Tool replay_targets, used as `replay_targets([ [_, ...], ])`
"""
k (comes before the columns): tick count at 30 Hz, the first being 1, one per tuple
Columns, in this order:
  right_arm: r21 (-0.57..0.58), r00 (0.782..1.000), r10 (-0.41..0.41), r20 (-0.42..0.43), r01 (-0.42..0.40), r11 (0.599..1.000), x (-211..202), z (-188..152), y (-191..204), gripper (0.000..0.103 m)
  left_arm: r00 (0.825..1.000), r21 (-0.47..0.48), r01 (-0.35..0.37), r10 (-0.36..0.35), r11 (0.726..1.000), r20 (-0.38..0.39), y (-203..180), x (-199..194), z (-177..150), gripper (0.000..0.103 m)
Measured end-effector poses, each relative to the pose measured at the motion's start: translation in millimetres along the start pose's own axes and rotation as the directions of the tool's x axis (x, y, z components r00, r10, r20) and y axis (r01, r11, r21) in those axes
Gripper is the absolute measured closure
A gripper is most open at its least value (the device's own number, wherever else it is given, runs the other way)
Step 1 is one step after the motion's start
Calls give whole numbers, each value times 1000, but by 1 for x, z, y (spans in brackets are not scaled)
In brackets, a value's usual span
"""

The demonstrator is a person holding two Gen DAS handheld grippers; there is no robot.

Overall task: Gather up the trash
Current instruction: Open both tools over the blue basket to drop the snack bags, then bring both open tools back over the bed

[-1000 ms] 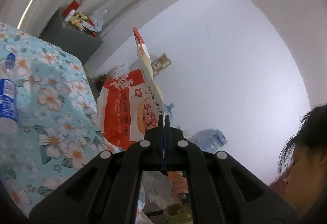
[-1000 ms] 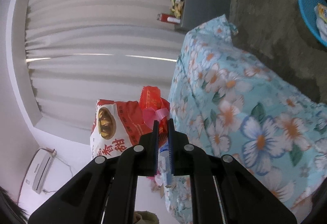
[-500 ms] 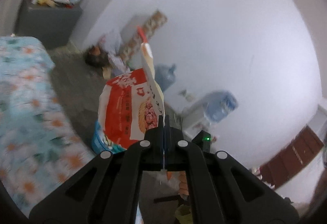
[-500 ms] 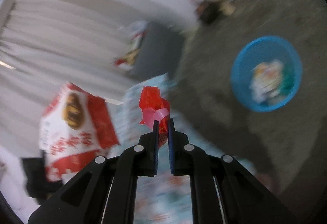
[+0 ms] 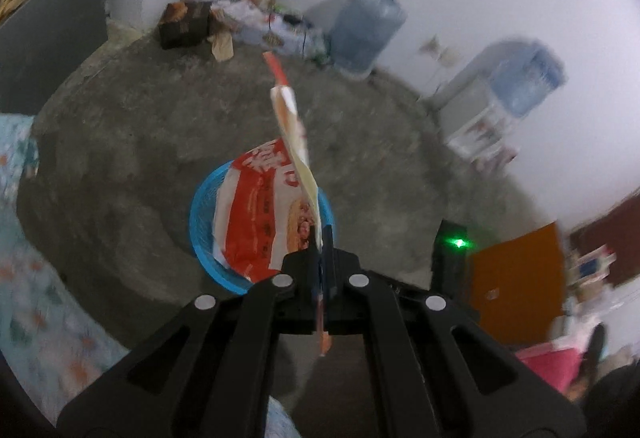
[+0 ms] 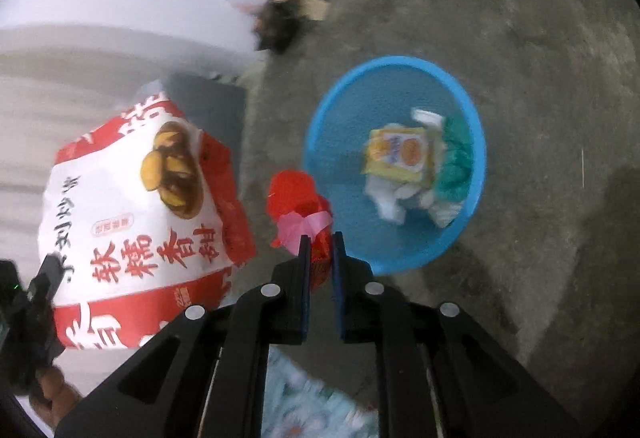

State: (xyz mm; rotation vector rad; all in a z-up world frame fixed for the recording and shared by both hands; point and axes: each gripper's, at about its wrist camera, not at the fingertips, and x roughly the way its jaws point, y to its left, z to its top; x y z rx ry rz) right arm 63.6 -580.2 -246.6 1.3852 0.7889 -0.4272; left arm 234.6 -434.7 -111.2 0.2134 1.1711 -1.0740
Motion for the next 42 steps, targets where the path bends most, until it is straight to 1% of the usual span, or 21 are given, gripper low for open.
replay_targets([
  [2, 48, 997, -72, 0, 72, 996, 18, 11, -23, 52, 999, -7, -29, 28, 1000, -43, 4, 31, 5, 87],
  [3, 74, 993, -120, -1, 119, 990, 25, 14, -32, 52, 997, -20, -27, 26, 999, -68, 7, 45, 5, 67],
  [4, 92, 989, -148, -6, 148, 985, 27, 16, -39, 52, 996, -33, -33, 30, 999, -87, 12, 54, 6, 61],
  [5, 113, 988, -153, -2, 152, 982, 26, 15, -46, 52, 994, -48, -41, 36, 998, -100, 14, 61, 7, 61],
  [6, 117, 992, -127, 14, 125, 985, 20, 14, -48, 52, 994, -62, -36, 29, 997, -101, 16, 64, 8, 61],
  [8, 90, 993, -106, 54, 101, 991, 7, 9, -46, 49, 996, -78, -6, 0, 997, -84, 19, 58, 5, 60],
  [11, 49, 986, -121, 112, 116, 992, -13, 3, -37, 47, 998, -52, -14, 11, 999, -57, 16, 44, 1, 58],
  [13, 40, 982, -125, 139, 120, 992, -26, 0, -31, 47, 999, -38, -26, 25, 999, -28, 8, 28, 0, 54],
  [16, 4, 978, -120, 171, 121, 993, -45, -10, -16, 47, 999, -44, -12, 14, 999, 37, -3, -7, -3, 49],
  [18, -50, 974, -116, 195, 128, 990, -60, -22, 6, 47, 996, -43, -10, 14, 999, 85, -9, -41, -10, 43],
  [21, -134, 969, -106, 221, 138, 981, -82, -44, 45, 39, 987, -47, -26, 33, 999, 160, -14, -96, -30, 35],
  [24, -281, 973, -87, 213, 146, 949, -99, -76, 96, 37, 971, -61, -68, 80, 996, 225, -15, -150, -59, 31],
  [26, -356, 979, -64, 194, 131, 925, -107, -96, 122, 36, 963, -74, -99, 114, 992, 244, -13, -177, -76, 26],
  [30, -471, 992, -12, 122, 69, 879, -119, -142, 166, 35, 930, -120, -163, 193, 979, 313, -3, -243, -130, 23],
  [34, -564, 1000, 10, 28, 7, 826, -121, -186, 201, 35, 898, -180, -206, 259, 962, 357, 12, -290, -179, 22],
  [35, -576, 1000, 16, 9, -8, 817, -121, -193, 206, 35, 883, -205, -220, 284, 954, 373, 18, -306, -196, 22],
  [37, -604, 999, 21, -39, -41, 796, -117, -214, 221, 32, 862, -240, -243, 323, 940, 391, 28, -327, -219, 21],
  [38, -615, 998, 21, -57, -52, 787, -115, -220, 225, 31, 842, -275, -262, 358, 925, 402, 35, -343, -237, 21],
  [40, -635, 995, 29, -97, -84, 768, -112, -238, 235, 31, 814, -326, -286, 408, 901, 413, 48, -363, -262, 20],
  [41, -644, 992, 31, -124, -104, 758, -109, -247, 240, 31, 791, -366, -304, 447, 880, 418, 56, -379, -281, 20],
  [42, -653, 988, 31, -152, -124, 747, -106, -256, 245, 31, 774, -396, -319, 478, 861, 416, 61, -389, -294, 20],
])
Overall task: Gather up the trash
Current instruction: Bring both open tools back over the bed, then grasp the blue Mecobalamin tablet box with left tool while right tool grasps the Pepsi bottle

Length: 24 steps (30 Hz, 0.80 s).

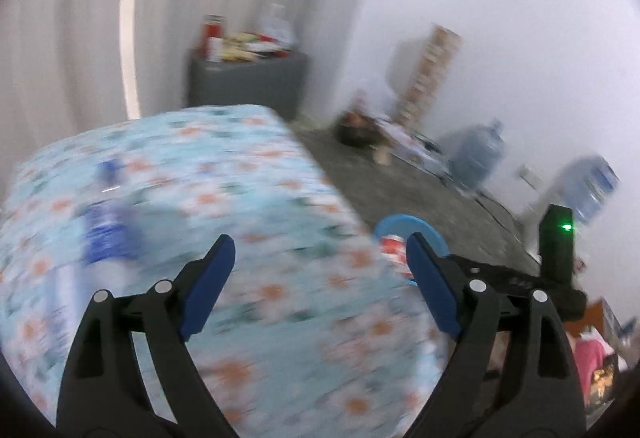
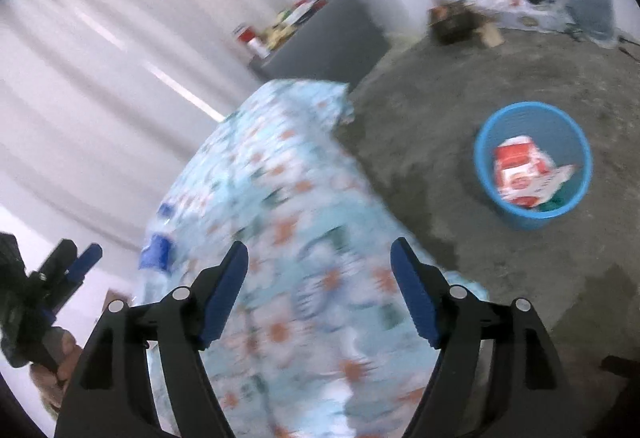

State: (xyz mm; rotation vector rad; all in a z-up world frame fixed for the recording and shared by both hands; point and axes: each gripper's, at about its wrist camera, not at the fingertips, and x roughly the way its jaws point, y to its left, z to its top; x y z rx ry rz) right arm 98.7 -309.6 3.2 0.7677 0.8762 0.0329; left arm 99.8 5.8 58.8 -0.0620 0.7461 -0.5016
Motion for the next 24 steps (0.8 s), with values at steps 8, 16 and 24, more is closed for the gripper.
replay_targets([
  [8, -100, 974, 136, -182, -156, 983, 53, -18, 80, 31, 955, -174, -285, 294, 943, 33, 116, -73, -47, 20],
  [16, -97, 899, 245, -364, -298, 950, 107, -39, 154, 31, 936, -318, -337, 351, 886, -15, 187, -86, -83, 20],
  [24, -121, 869, 237, -435, -317, 941, 146, -55, 201, 31, 949, -348, -305, 312, 887, -37, 211, -75, -98, 20],
])
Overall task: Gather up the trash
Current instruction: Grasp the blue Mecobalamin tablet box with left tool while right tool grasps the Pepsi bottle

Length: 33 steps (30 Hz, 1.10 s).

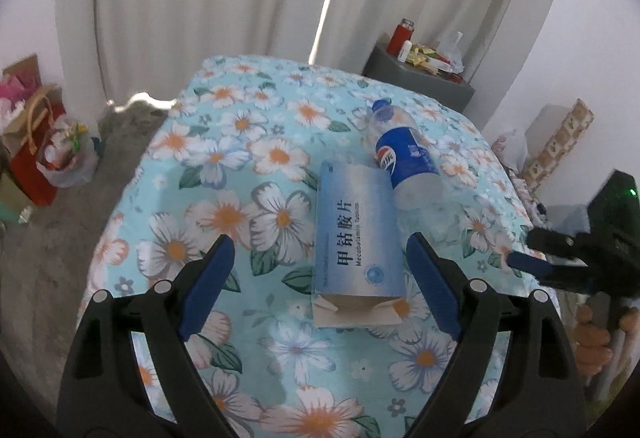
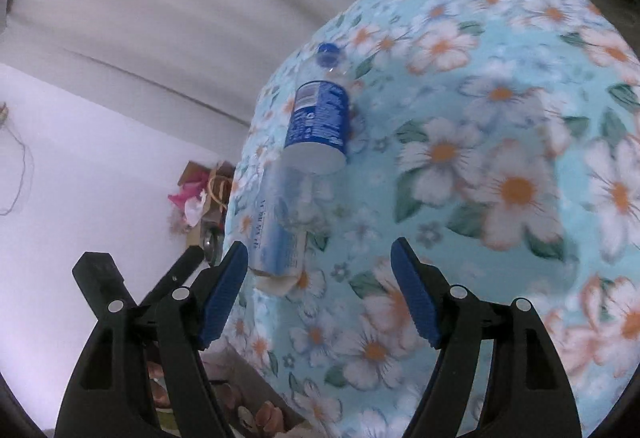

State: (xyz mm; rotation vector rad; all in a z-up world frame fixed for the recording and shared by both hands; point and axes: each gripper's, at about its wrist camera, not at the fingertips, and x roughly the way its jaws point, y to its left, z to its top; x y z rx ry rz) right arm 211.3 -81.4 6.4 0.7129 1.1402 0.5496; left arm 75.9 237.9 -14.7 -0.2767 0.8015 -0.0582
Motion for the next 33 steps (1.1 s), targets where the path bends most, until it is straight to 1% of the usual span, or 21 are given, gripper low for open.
replay_targets([
  [2, -3, 1000, 7, -9, -7, 1000, 9, 13, 5, 31, 1000, -2, 29, -29, 1000, -9, 2, 5, -1, 20],
  [4, 2, 1000, -11, -17, 11, 1000, 20, 28, 9, 31, 999, -6, 40, -40, 999, -12, 4, 9, -2, 20],
  [6, -9, 999, -20, -36, 20, 1000, 39, 48, 16, 31, 998, -18, 58, -59, 998, -16, 6, 12, -2, 20],
  [10, -4, 993, -91, -70, 91, 996, 79, 82, 19, 31, 997, -27, 76, -76, 997, -25, 9, 16, -3, 20],
  [12, 5, 991, -110, -81, 111, 994, 92, 91, 16, 31, 996, -34, 84, -85, 996, -26, 11, 17, -3, 20],
  [14, 21, 989, -105, -106, 108, 994, 107, 99, 10, 31, 995, -38, 90, -91, 995, -28, 14, 18, -2, 20],
  [16, 38, 987, -79, -138, 85, 996, 120, 102, 4, 32, 995, -39, 94, -96, 995, -31, 16, 18, -2, 20],
  [17, 44, 988, -58, -142, 65, 997, 120, 100, 1, 36, 995, -41, 94, -96, 995, -33, 16, 18, -2, 20],
  [18, 56, 989, -27, -147, 35, 998, 121, 98, -1, 44, 994, -46, 97, -98, 994, -36, 17, 20, -2, 20],
  [19, 69, 989, -4, -149, 14, 997, 118, 95, -3, 45, 994, -51, 101, -103, 994, -41, 17, 21, -2, 20],
  [22, 75, 989, 4, -148, 7, 997, 105, 88, -10, 45, 991, -61, 119, -123, 991, -61, 15, 28, 0, 20],
  [26, 85, 988, 11, -152, 2, 996, 81, 72, -23, 45, 982, -49, 152, -157, 987, -105, 6, 47, 3, 20],
  [29, 82, 987, 9, -162, 4, 997, 53, 53, -36, 45, 979, -25, 143, -145, 989, -143, -5, 64, 6, 20],
  [30, 80, 987, 6, -161, 7, 997, 46, 48, -38, 45, 978, -3, 144, -142, 990, -154, -11, 70, 8, 20],
  [33, 84, 987, 4, -160, 10, 996, 14, 24, -55, 45, 976, 33, 124, -116, 992, -184, -20, 83, 9, 20],
])
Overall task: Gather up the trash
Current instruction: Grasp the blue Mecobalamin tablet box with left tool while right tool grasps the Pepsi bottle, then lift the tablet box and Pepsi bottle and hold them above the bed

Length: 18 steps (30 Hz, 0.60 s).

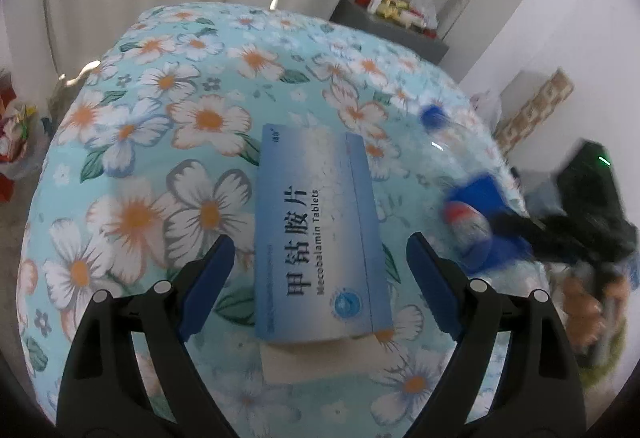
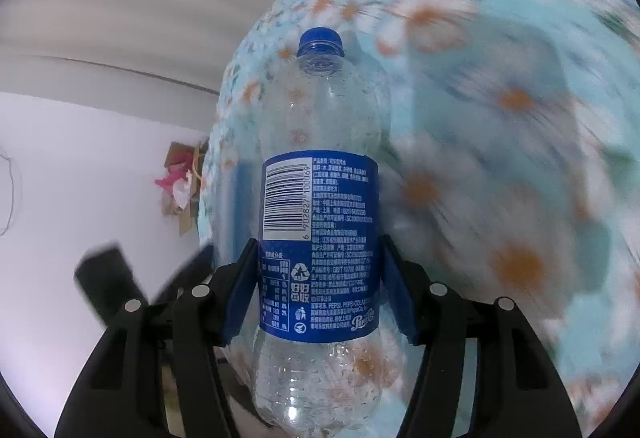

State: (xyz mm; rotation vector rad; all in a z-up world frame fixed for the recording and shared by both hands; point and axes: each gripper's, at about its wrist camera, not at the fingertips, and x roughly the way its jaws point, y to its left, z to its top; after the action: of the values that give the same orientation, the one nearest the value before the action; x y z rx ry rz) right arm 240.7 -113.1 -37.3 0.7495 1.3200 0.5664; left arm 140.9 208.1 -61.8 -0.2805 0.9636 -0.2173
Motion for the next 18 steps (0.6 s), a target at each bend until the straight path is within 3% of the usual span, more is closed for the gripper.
replay_targets([
  [5, 22, 998, -34, 46, 33, 999, -40, -47, -24, 45, 998, 21, -38, 38, 999, -41, -5, 18, 1, 20],
  [8, 31, 994, -60, 94, 58, 998, -55, -69, -34, 45, 994, 90, -100, 103, 991, -31, -13, 25, 0, 20],
  [12, 56, 989, -57, 139, 49, 997, -64, -81, -47, 45, 990, 143, -140, 142, 980, -5, -21, 26, -1, 34],
  [18, 82, 981, -67, 184, 52, 995, -78, -91, -56, 45, 995, 159, -92, 97, 983, -26, -40, 23, -10, 35],
])
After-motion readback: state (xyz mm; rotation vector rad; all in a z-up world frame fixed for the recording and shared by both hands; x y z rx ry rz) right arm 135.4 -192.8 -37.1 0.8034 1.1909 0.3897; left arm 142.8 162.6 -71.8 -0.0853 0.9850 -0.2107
